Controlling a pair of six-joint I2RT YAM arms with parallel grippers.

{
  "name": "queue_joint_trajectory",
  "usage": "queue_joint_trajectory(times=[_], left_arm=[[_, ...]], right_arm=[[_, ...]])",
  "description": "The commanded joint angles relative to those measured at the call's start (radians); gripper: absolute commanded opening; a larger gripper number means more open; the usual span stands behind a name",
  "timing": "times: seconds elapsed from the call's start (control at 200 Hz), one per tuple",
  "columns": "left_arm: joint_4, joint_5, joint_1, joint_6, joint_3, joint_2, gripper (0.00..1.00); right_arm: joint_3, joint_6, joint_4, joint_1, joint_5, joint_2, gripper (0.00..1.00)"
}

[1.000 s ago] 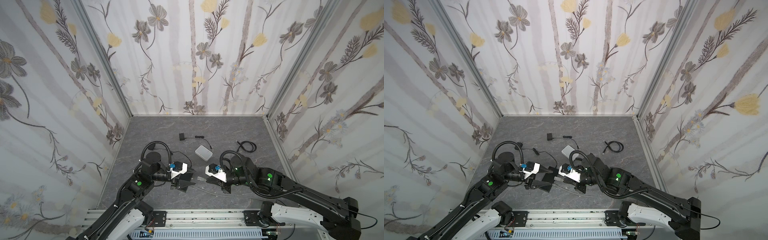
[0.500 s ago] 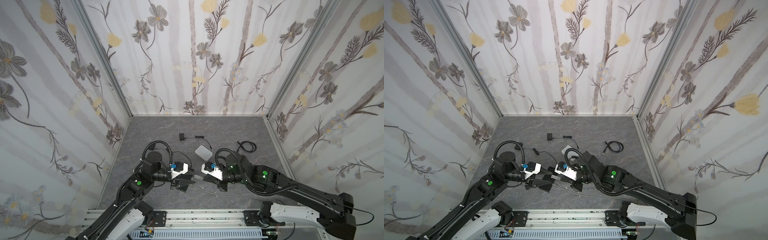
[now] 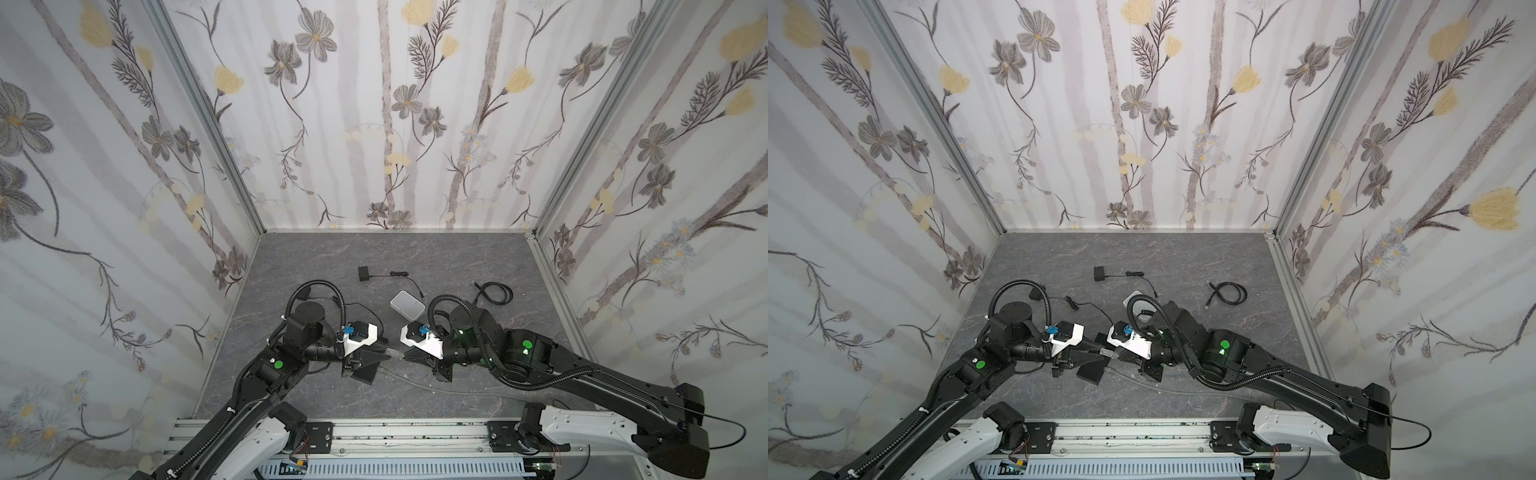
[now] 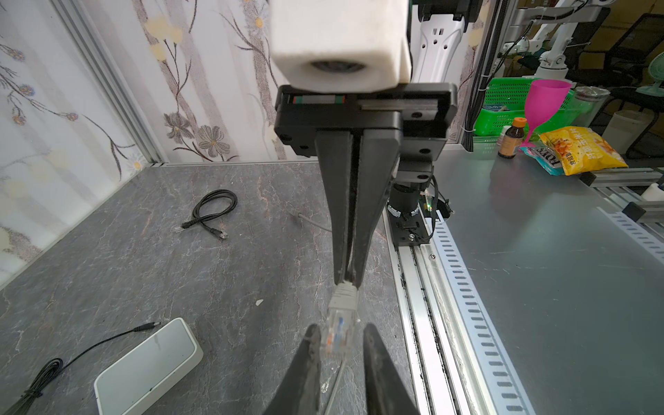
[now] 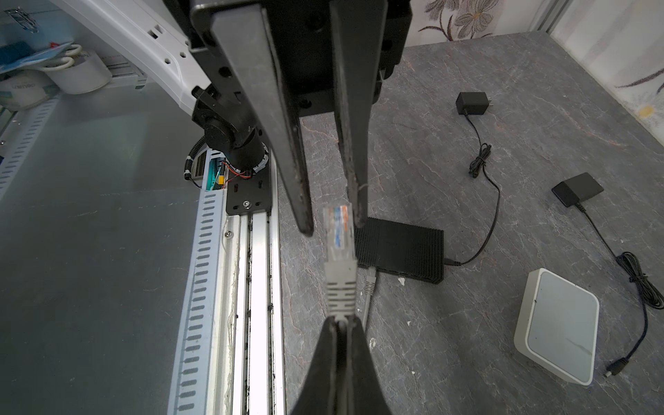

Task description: Insert the plug into the switch port

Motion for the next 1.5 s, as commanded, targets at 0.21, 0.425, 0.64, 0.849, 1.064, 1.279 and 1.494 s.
queue_joint_trajectory(times=[0.21,0.425,0.64,0.849,1.064,1.279,1.494], left_arm=[[-0.005,0.005,-0.001,0.024,0.011,0.0,0.12],[-0.003,0.004,0.0,0.023,0.012,-0.004,0.1],[0.002,0.001,0.0,0.02,0.01,-0.008,0.09],[0.004,0.006,0.0,0.019,0.009,-0.009,0.09],[0.004,0.011,0.0,0.018,0.009,-0.008,0.09],[0.006,0.012,0.0,0.018,0.008,-0.009,0.09],[0.005,0.013,0.0,0.017,0.008,-0.01,0.09]], right_arm=[[0.018,0.005,0.046,0.002,-0.003,0.007,0.0],[0.013,-0.001,0.045,0.003,-0.012,-0.009,0.21],[-0.084,0.005,0.171,0.001,-0.055,-0.123,0.38],[-0.26,0.038,0.384,-0.002,-0.069,-0.213,0.48],[-0.302,0.071,0.461,-0.007,-0.052,-0.16,0.49],[-0.304,0.084,0.507,-0.014,-0.058,-0.122,0.46],[-0.303,0.093,0.518,-0.021,-0.066,-0.115,0.39]])
